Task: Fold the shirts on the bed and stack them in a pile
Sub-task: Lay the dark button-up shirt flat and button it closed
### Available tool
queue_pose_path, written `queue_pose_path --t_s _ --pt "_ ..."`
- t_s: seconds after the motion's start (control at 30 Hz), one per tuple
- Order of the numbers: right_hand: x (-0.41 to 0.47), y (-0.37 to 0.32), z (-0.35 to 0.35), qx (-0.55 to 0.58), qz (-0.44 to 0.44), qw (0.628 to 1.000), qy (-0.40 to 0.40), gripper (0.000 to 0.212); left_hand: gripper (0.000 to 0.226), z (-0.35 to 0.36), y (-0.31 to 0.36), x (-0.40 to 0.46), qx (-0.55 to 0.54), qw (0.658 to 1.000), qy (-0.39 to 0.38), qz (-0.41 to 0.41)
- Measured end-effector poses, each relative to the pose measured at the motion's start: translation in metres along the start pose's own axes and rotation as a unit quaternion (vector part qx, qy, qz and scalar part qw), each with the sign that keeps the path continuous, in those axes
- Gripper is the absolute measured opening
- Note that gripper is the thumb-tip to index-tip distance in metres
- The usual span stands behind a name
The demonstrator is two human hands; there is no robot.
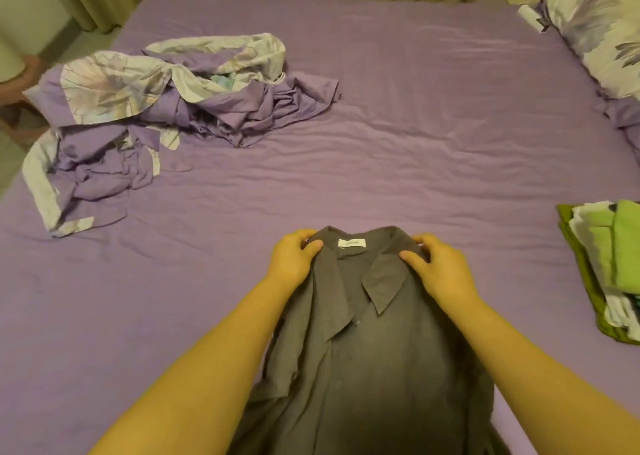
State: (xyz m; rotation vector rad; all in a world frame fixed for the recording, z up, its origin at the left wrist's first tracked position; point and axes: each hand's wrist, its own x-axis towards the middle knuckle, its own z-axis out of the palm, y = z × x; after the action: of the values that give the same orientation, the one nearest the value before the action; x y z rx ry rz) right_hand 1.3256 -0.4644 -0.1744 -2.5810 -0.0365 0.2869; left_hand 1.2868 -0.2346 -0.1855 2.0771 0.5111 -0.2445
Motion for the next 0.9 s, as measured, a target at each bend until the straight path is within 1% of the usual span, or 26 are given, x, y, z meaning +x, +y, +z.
queue_pose_path --t_s 0.07,0.1,0.17,0.23,0.3,0.37,0.43,0.5,0.57,0.63,0.67,0.7,0.77,0.8,0.83,0.9 --pt "0.012 0.001 0.015 -0.085 -0.037 0.995 0.04 0.039 0.032 0.011 0.0 0.019 0.01 1.0 0.007 -0.021" --pt "0.013 0.002 0.026 -0.131 -0.072 0.988 0.047 0.045 0.033 0.016 -0.003 0.025 0.013 0.999 0.002 -0.033" --pt "0.005 0.004 0.054 -0.182 -0.156 0.97 0.051 0.053 0.038 0.026 -0.01 0.032 0.022 0.998 -0.017 -0.053" --pt "-0.01 0.002 0.083 -0.212 -0.217 0.953 0.025 0.054 0.039 0.029 -0.019 0.032 0.009 0.997 -0.024 -0.068" --pt "-0.023 0.0 0.108 -0.236 -0.268 0.934 -0.023 0.059 0.033 0.027 -0.025 0.031 -0.055 0.994 -0.009 -0.093" --pt "-0.029 -0.003 0.128 -0.255 -0.303 0.916 -0.057 0.06 0.031 0.02 -0.031 0.029 -0.121 0.984 0.018 -0.13" --pt "-0.028 -0.002 0.141 -0.272 -0.303 0.909 -0.085 0.059 0.03 0.01 -0.04 0.023 -0.14 0.976 0.041 -0.16" --pt "-0.024 0.007 0.15 -0.288 -0.272 0.91 -0.125 0.061 0.03 0.001 -0.047 0.009 -0.123 0.974 0.043 -0.188" --pt "-0.022 0.018 0.157 -0.298 -0.238 0.911 -0.155 0.063 0.027 -0.005 -0.052 -0.011 -0.116 0.969 0.026 -0.216" --pt "-0.02 0.018 0.157 -0.306 -0.209 0.912 -0.179 0.065 0.017 -0.008 -0.054 -0.031 -0.121 0.965 0.004 -0.235" --pt "-0.02 0.014 0.155 -0.301 -0.2 0.915 -0.179 0.064 0.014 -0.007 -0.055 -0.04 -0.124 0.963 -0.005 -0.241" --pt "-0.021 0.006 0.152 -0.294 -0.199 0.92 -0.168 0.062 0.016 -0.006 -0.057 -0.047 -0.125 0.962 -0.012 -0.243" --pt "-0.025 -0.015 0.146 -0.264 -0.212 0.931 -0.14 0.055 0.024 0.0 -0.06 -0.057 -0.126 0.963 -0.013 -0.239" --pt "-0.028 -0.026 0.143 -0.244 -0.236 0.932 -0.125 0.053 0.027 0.003 -0.06 -0.062 -0.131 0.964 -0.012 -0.233" --pt "-0.031 -0.037 0.14 -0.215 -0.263 0.933 -0.119 0.053 0.028 0.006 -0.06 -0.066 -0.142 0.963 -0.011 -0.229" --pt "-0.036 -0.052 0.136 -0.118 -0.299 0.937 -0.136 0.062 0.03 0.011 -0.063 -0.074 -0.177 0.957 -0.001 -0.231"
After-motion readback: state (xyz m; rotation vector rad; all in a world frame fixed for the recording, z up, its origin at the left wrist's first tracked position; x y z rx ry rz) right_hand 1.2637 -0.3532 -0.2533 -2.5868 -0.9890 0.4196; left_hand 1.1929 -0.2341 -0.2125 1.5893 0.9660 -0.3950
